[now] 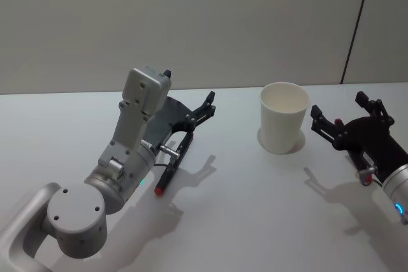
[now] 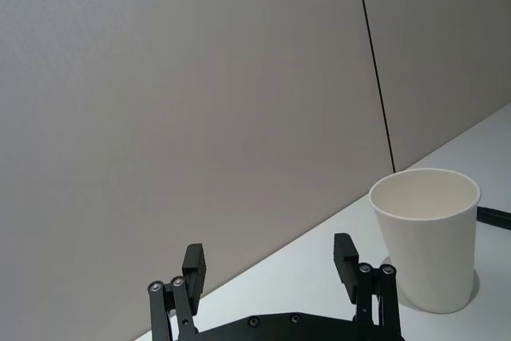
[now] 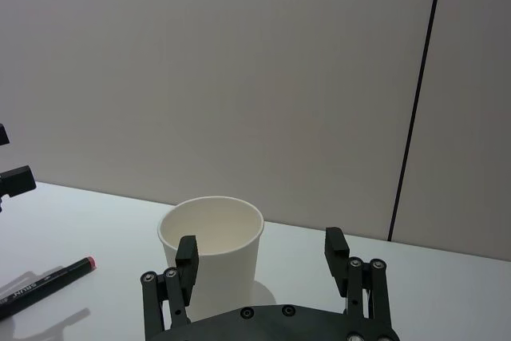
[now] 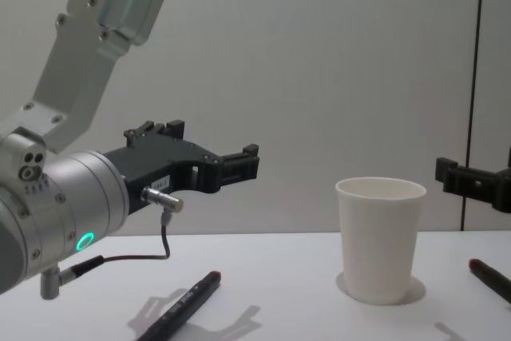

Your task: Place the pen into the pen holder.

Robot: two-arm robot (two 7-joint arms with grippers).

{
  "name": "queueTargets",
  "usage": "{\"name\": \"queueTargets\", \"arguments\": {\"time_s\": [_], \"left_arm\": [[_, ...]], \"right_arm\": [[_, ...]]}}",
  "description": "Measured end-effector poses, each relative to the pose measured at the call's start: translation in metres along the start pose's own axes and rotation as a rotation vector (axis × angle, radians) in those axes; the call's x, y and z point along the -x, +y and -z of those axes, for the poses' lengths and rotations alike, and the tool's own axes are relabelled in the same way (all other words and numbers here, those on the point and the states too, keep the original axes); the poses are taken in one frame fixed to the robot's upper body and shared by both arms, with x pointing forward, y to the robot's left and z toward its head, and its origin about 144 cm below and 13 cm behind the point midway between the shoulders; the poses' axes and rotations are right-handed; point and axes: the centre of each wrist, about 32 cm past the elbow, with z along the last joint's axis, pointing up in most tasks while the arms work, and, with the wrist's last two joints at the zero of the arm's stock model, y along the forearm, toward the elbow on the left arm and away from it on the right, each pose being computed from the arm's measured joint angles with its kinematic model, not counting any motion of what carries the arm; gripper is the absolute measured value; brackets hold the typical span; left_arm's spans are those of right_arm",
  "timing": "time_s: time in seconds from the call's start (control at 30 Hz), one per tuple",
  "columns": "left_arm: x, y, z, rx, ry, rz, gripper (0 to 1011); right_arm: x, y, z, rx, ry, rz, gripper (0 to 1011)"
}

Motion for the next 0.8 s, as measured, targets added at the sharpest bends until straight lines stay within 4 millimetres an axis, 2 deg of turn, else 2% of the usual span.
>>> {"name": "queueTargets", "arguments": {"time_s": [0.53, 0.8], "left_arm": [[0.0000, 0.0000, 0.0000, 0.000, 0.000, 0.000, 1001], [0.0000, 0.0000, 0.0000, 0.000, 0.000, 0.000, 1001]], "right_arm": [[-0.0005, -0.0006, 0.0000, 0.001, -0.001, 0.001, 1002], [-0.0055, -0.0073, -0.0004, 0.006, -0.002, 0.020, 1002]]}}
